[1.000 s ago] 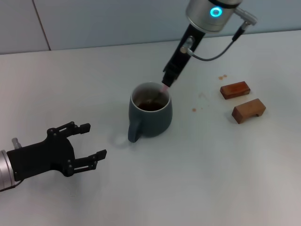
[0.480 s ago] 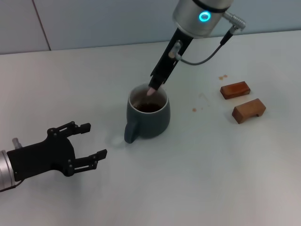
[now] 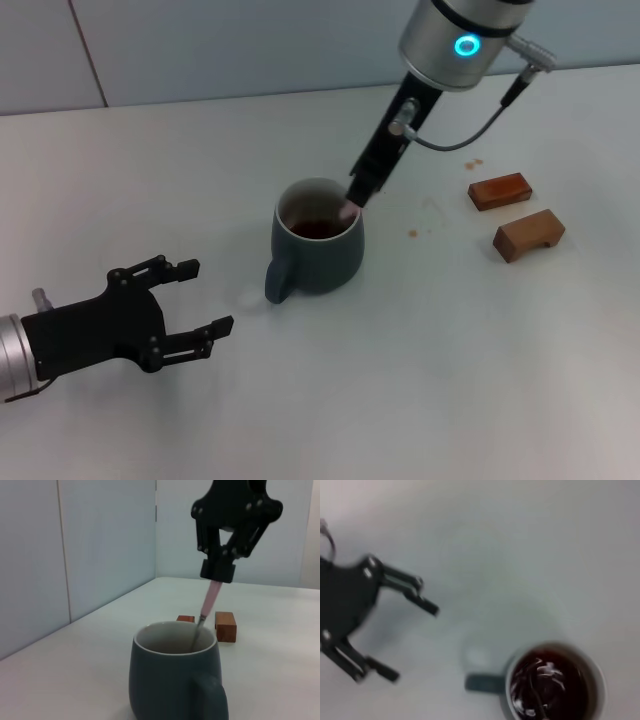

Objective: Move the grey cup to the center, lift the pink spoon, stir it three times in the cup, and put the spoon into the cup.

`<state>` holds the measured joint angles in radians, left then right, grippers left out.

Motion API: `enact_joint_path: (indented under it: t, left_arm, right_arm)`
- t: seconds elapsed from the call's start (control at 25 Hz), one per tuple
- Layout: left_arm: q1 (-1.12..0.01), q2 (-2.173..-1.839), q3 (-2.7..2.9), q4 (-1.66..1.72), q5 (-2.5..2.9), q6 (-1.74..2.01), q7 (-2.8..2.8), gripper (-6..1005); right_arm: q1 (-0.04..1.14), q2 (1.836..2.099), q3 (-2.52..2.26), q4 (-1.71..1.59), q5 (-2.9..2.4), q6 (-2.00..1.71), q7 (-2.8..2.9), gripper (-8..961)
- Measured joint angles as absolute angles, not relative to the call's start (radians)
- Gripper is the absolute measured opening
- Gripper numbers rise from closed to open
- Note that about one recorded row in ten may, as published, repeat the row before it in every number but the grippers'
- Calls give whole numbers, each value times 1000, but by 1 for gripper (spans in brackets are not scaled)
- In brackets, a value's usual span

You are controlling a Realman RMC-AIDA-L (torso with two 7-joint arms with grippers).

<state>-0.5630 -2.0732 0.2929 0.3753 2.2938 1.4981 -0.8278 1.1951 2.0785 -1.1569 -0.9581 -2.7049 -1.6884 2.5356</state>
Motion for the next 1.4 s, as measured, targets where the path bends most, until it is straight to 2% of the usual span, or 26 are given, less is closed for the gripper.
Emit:
enact_joint_path:
  t: [0.16,0.28,0.32,0.44,0.52,0.56,0.72,0.92,1.0,1.4]
  left_arm:
    - [-563,-2074,293,374,2293,1498,-828,837]
    - [-563,-2074,293,374,2293,1497,-828,837]
    - [-563,-2074,293,374,2293,1497,-832,837]
    - [-564,-2073,293,374,2292,1500,-850,837]
    - [-566,-2072,293,379,2292,1504,-862,837]
    - [-566,-2072,293,379,2292,1504,-862,837]
    - [-570,-2073,293,382,2291,1504,-872,837]
    - [-578,-2071,293,384,2291,1505,-881,837]
    - [-579,-2071,293,384,2292,1504,-881,837]
    - [-582,-2072,293,376,2294,1496,-881,837]
  right_arm:
    - [1166,2077,-1152,-1014,-2679,-1677,2548,134]
    - [1100,2080,-1162,-1110,-2677,-1675,2547,135]
    - [1032,2082,-1166,-1203,-2646,-1668,2547,174]
    - [951,2079,-1159,-1302,-2573,-1660,2539,290]
    - [812,2073,-1137,-1448,-2438,-1658,2476,368]
    - [812,2073,-1137,-1448,-2438,-1658,2476,391]
    - [597,2073,-1106,-1574,-2281,-1659,2312,484]
    - [379,2079,-1036,-1550,-2145,-1633,2045,599]
    - [341,2079,-1030,-1492,-2096,-1600,1980,783]
    - [320,2078,-1026,-1312,-2070,-1517,1860,829]
